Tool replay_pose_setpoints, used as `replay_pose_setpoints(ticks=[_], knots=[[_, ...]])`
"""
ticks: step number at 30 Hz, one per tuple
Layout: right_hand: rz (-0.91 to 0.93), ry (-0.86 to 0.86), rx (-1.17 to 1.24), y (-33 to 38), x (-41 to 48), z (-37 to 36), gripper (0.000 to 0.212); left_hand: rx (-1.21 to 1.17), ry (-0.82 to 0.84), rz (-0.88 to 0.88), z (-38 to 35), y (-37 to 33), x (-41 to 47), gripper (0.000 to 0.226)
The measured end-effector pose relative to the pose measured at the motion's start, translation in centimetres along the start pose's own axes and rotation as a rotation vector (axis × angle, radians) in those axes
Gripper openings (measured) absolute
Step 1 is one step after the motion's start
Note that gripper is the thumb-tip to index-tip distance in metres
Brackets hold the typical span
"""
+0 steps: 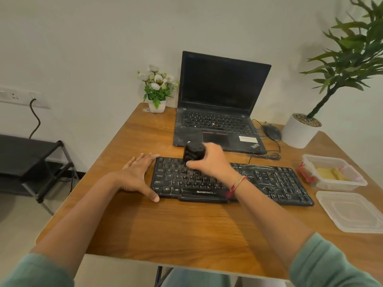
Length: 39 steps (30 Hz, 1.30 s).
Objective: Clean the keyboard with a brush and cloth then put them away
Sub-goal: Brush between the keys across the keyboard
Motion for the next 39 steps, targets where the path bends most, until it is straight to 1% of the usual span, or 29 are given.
replay_pose_setpoints(ticks=[2,4,6,8,10,12,14,19,22,25,27,29,32,33,34,36,37,39], knots=[[-0.107,-0.124,0.023,-1.4,0.7,1.4,0.024,-0.001,0.000,0.001,0.0,0.0,-0.1,0.154],[-0.244,-0.239,0.181,-2.9,0.9,1.8,0.028,-0.007,-0.003,-0.002,-0.1,0.0,0.0,0.154],[-0.315,-0.250,0.382,-3.4,0.8,1.2,0.034,-0.010,0.002,-0.001,0.0,0.0,0.0,0.154],[-0.335,-0.239,0.505,-3.3,0.7,0.9,0.034,-0.008,0.002,-0.002,0.0,0.0,0.0,0.154],[-0.351,-0.267,0.634,-3.1,0.7,1.0,0.031,-0.009,-0.003,-0.005,0.0,0.0,0.0,0.154],[-0.358,-0.304,0.691,-3.2,1.0,1.3,0.030,-0.006,-0.010,-0.008,-0.1,0.0,0.0,0.154],[-0.371,-0.316,0.687,-3.4,1.1,1.3,0.029,-0.005,-0.011,-0.011,-0.2,0.0,-0.1,0.154],[-0.406,-0.266,0.637,-4.2,0.9,0.1,0.024,-0.003,-0.015,-0.015,-0.2,0.1,0.0,0.153],[-0.404,-0.255,0.689,-4.3,1.0,0.4,0.030,0.003,-0.017,-0.011,-0.2,0.1,0.1,0.153],[-0.405,-0.308,0.696,-4.4,1.2,1.4,0.042,-0.002,-0.017,-0.014,-0.2,0.1,0.1,0.153],[-0.375,-0.315,0.590,-4.1,1.0,1.8,0.042,-0.004,-0.015,-0.015,-0.2,0.1,0.0,0.152],[-0.330,-0.274,0.465,-3.1,0.5,1.7,0.035,-0.003,-0.009,-0.012,-0.2,0.1,0.0,0.152],[-0.242,-0.134,0.274,-1.5,0.1,0.6,0.031,-0.004,-0.020,-0.015,-0.2,0.2,0.1,0.152],[-0.216,-0.090,0.233,-1.2,0.0,0.2,0.029,-0.002,-0.026,-0.017,-0.2,0.3,0.1,0.152],[-0.210,-0.062,0.250,-1.0,-0.1,0.0,0.029,-0.001,-0.027,-0.019,-0.2,0.3,0.1,0.152],[-0.251,-0.042,0.330,-1.1,0.2,0.3,0.035,0.001,-0.021,-0.016,-0.3,0.3,0.1,0.152],[-0.252,-0.046,0.303,-1.1,0.4,0.8,0.032,0.001,-0.018,-0.014,-0.2,0.3,0.1,0.152],[-0.222,-0.095,0.080,-1.3,0.8,2.0,0.026,0.004,-0.016,-0.011,-0.2,0.3,0.1,0.152]])
Point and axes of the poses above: each hand's wrist, its own x-axis towards the middle knuckle, its own z-axis out of the back of the hand, y = z × x, the point moved 1 cm from there along x, towards the middle knuckle, and after that the axes turned 13 degrees about z, right-handed, at the moved point
